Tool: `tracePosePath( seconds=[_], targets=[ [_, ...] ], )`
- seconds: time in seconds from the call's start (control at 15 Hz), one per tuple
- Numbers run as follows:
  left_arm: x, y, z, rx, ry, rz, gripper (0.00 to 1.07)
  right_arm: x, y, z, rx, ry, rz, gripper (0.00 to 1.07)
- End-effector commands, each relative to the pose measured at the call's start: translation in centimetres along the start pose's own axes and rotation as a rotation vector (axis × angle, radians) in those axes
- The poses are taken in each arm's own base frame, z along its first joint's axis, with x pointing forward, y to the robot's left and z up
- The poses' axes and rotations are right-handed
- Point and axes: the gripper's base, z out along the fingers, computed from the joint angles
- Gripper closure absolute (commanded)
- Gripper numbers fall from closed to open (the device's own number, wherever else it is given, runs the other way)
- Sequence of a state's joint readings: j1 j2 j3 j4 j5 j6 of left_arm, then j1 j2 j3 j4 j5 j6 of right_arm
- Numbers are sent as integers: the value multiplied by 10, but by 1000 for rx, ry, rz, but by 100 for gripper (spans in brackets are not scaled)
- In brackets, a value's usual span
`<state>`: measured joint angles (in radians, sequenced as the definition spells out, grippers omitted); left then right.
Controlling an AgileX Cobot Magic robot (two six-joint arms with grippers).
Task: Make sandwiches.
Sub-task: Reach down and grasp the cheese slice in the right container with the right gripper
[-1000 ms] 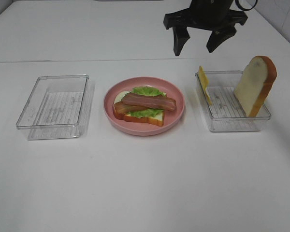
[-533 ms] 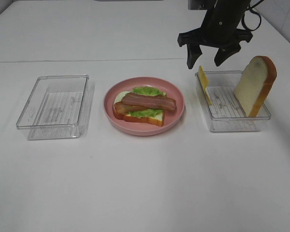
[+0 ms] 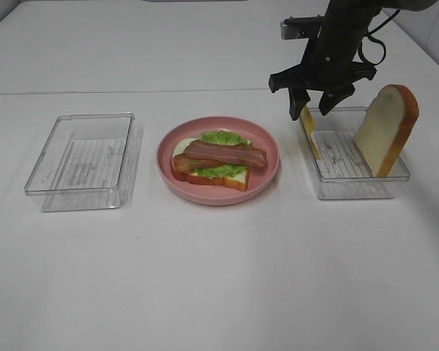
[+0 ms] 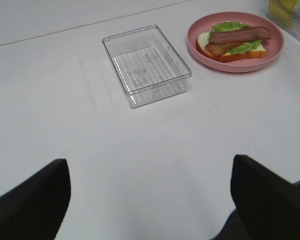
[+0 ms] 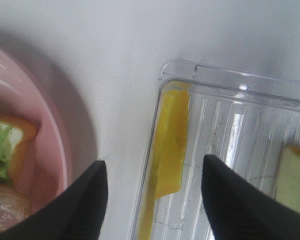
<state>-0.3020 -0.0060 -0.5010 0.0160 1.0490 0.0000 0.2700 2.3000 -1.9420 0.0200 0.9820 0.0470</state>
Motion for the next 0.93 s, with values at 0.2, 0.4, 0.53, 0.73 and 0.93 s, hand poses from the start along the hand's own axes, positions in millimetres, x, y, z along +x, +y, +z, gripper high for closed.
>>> tracePosePath(
  seconds=[0.2,0.4,0.53,0.73,0.93],
  targets=[
    [1,0,-3,-2,-29,1,24,-2,-3,-1,12,-11,-9,57],
    [1,0,-3,-2,-29,1,24,0,-3,6,11,7,-7,58],
    [1,0,-3,-2,-29,1,24,1,-3,8,9,19,0,64],
    [1,0,-3,-2,-29,1,24,2,-3,8,8,23,0,77],
    [1,0,-3,-2,-29,1,24,2,-4,8,19,31,-7,107]
  ],
)
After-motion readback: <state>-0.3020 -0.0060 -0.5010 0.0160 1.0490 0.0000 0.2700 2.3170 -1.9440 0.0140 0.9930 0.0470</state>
